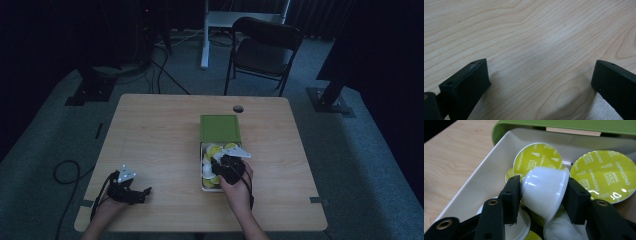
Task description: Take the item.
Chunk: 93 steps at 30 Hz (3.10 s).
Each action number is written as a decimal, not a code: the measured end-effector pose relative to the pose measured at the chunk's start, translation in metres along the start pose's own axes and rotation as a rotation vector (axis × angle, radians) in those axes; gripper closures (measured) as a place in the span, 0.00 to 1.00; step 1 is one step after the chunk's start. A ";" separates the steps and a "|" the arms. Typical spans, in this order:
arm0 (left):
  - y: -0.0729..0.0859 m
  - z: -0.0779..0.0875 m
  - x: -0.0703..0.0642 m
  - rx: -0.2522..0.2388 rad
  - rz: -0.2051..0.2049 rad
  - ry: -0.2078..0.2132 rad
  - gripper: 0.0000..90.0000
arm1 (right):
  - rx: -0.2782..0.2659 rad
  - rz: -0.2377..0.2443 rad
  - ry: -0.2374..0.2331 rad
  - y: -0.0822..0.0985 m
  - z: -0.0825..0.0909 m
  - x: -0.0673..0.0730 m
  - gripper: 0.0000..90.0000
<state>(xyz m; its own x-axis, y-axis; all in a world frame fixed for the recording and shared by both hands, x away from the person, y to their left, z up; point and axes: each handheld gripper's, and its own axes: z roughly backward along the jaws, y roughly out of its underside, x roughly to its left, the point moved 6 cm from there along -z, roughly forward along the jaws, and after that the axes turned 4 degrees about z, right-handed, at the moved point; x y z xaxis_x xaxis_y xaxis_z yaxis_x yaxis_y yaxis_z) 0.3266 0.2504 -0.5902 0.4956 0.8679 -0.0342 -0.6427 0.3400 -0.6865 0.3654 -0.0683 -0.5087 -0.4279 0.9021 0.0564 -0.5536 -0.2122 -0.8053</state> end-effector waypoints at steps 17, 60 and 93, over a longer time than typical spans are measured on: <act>0.000 0.000 0.000 0.000 -0.002 -0.001 0.02 | -0.056 0.008 -0.068 -0.015 0.027 -0.001 0.63; 0.000 0.000 0.000 0.000 0.000 0.000 0.02 | -0.155 -0.087 0.063 -0.015 0.080 -0.095 0.63; 0.000 0.000 0.000 0.002 -0.001 0.000 0.02 | -0.125 -0.124 0.171 0.042 0.072 -0.165 0.63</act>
<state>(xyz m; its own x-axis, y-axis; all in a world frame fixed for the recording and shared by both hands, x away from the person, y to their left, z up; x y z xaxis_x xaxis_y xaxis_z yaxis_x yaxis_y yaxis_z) 0.3266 0.2506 -0.5902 0.4963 0.8675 -0.0329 -0.6432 0.3420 -0.6850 0.3614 -0.2534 -0.5090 -0.2287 0.9712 0.0672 -0.4974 -0.0572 -0.8657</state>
